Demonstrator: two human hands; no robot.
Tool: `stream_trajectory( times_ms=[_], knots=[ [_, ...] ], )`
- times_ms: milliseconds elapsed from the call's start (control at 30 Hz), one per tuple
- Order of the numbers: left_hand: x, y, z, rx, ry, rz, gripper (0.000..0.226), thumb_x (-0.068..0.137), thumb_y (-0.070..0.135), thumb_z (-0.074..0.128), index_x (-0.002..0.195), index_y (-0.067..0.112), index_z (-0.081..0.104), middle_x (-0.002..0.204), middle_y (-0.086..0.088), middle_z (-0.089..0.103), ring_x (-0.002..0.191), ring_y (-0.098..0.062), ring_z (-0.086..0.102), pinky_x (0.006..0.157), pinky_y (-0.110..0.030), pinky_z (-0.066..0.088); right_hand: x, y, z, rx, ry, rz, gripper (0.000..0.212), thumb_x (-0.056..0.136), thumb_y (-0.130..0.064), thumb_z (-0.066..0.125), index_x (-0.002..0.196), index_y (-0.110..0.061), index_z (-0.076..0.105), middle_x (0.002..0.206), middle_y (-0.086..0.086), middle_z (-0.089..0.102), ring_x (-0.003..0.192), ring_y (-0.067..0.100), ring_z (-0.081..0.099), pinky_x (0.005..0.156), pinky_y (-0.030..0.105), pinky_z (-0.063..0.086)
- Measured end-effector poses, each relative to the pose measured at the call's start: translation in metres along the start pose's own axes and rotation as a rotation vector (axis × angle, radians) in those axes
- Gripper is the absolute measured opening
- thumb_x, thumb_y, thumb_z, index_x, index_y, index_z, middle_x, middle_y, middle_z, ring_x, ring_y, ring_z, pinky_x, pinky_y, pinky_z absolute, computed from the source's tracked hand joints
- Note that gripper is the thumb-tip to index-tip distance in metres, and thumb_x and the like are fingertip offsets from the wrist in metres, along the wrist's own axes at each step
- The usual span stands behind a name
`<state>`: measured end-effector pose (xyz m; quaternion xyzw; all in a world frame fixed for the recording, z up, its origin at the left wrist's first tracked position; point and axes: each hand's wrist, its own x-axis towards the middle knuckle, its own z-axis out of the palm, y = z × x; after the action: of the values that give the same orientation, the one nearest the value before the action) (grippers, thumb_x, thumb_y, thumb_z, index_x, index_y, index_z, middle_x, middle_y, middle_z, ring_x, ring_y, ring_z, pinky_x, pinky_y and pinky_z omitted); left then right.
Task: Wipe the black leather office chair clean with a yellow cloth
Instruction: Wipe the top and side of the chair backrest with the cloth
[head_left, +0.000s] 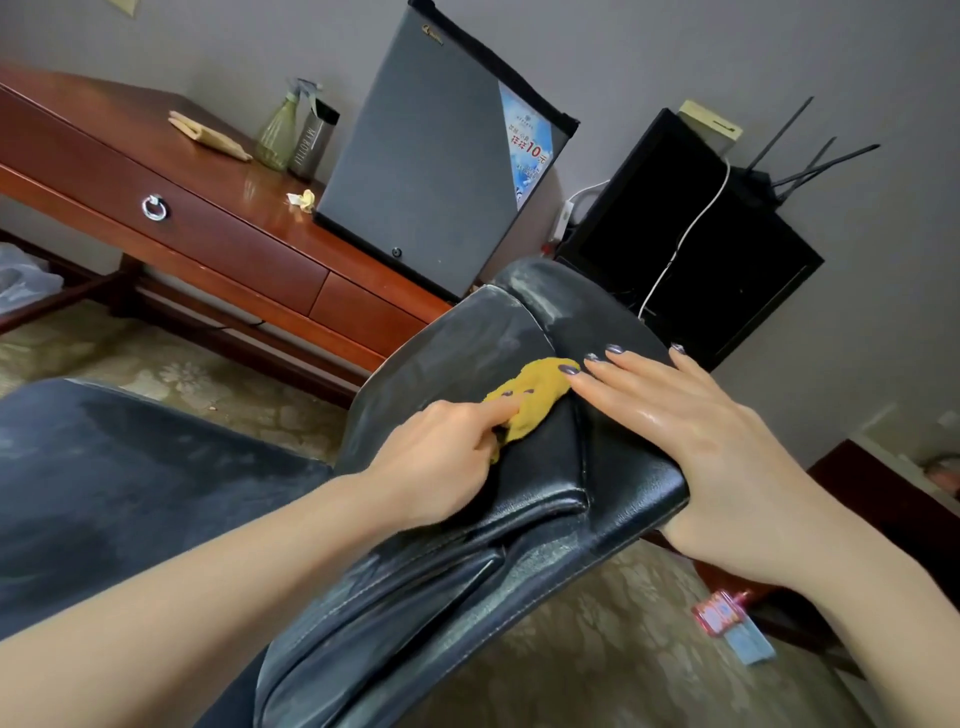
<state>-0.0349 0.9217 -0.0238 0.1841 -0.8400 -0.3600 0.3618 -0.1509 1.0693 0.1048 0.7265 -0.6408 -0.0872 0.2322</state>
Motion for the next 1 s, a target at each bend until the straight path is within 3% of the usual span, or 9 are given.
stream_trajectory(
  times_ms=[67, 133, 300, 433, 600, 867, 1000],
  knots=[
    [0.020, -0.001, 0.004, 0.010, 0.006, -0.013, 0.046, 0.087, 0.006, 0.031, 0.119, 0.032, 0.053, 0.077, 0.000, 0.053, 0.076, -0.030, 0.047, 0.075, -0.043, 0.048, 0.000, -0.001, -0.001, 0.015, 0.016, -0.003, 0.108, 0.052, 0.001, 0.064, 0.146, -0.035, 0.024, 0.148, -0.009, 0.038, 0.141, 0.006, 0.020, 0.118, 0.042, 0.014],
    [0.039, -0.004, 0.007, 0.012, 0.008, -0.024, 0.041, 0.088, 0.007, 0.032, 0.116, 0.026, 0.055, 0.078, -0.001, 0.055, 0.078, -0.031, 0.052, 0.074, -0.043, 0.048, 0.000, -0.001, -0.001, 0.027, 0.015, -0.003, 0.104, 0.051, -0.002, 0.053, 0.146, -0.036, 0.026, 0.147, -0.010, 0.039, 0.141, 0.006, 0.021, 0.118, 0.038, 0.012],
    [0.072, -0.021, 0.015, 0.120, 0.011, -0.083, 0.036, 0.094, 0.017, 0.029, 0.122, 0.029, 0.047, 0.105, -0.009, 0.063, 0.093, -0.034, 0.056, 0.080, -0.044, 0.048, 0.001, 0.000, -0.001, 0.025, 0.012, -0.008, 0.099, 0.047, -0.005, 0.047, 0.139, -0.038, 0.037, 0.139, -0.012, 0.049, 0.136, 0.010, 0.031, 0.111, 0.042, 0.021],
    [0.077, -0.046, 0.019, 0.149, -0.009, -0.153, 0.033, 0.093, 0.019, 0.026, 0.116, 0.030, 0.046, 0.106, -0.010, 0.063, 0.092, -0.034, 0.055, 0.083, -0.047, 0.048, 0.003, -0.001, -0.002, 0.000, 0.004, -0.006, 0.096, 0.045, -0.007, 0.048, 0.136, -0.038, 0.043, 0.136, -0.012, 0.052, 0.134, 0.012, 0.035, 0.109, 0.042, 0.021],
    [0.061, -0.071, 0.022, 0.195, -0.073, -0.274, 0.038, 0.093, 0.017, 0.027, 0.123, 0.030, 0.046, 0.111, -0.014, 0.062, 0.095, -0.035, 0.055, 0.085, -0.043, 0.047, 0.004, 0.000, -0.003, 0.003, -0.016, 0.003, 0.093, 0.046, -0.008, 0.046, 0.134, -0.037, 0.049, 0.135, -0.011, 0.053, 0.134, 0.013, 0.036, 0.110, 0.041, 0.017],
    [0.021, -0.083, 0.019, 0.235, -0.142, -0.329, 0.019, 0.092, 0.014, 0.032, 0.104, 0.019, 0.046, 0.099, -0.016, 0.061, 0.085, -0.037, 0.055, 0.081, -0.043, 0.049, 0.003, 0.002, -0.001, 0.021, 0.000, -0.010, 0.090, 0.047, -0.005, 0.055, 0.132, -0.035, 0.053, 0.133, -0.008, 0.055, 0.132, 0.017, 0.041, 0.110, 0.041, 0.017],
    [0.002, -0.080, 0.015, 0.249, -0.177, -0.302, 0.019, 0.092, 0.011, 0.034, 0.101, 0.011, 0.050, 0.094, -0.017, 0.063, 0.086, -0.037, 0.056, 0.077, -0.039, 0.047, 0.002, 0.001, 0.000, 0.013, 0.022, -0.012, 0.087, 0.046, -0.007, 0.048, 0.129, -0.032, 0.057, 0.131, -0.006, 0.057, 0.130, 0.021, 0.045, 0.109, 0.041, 0.019]
  ],
)
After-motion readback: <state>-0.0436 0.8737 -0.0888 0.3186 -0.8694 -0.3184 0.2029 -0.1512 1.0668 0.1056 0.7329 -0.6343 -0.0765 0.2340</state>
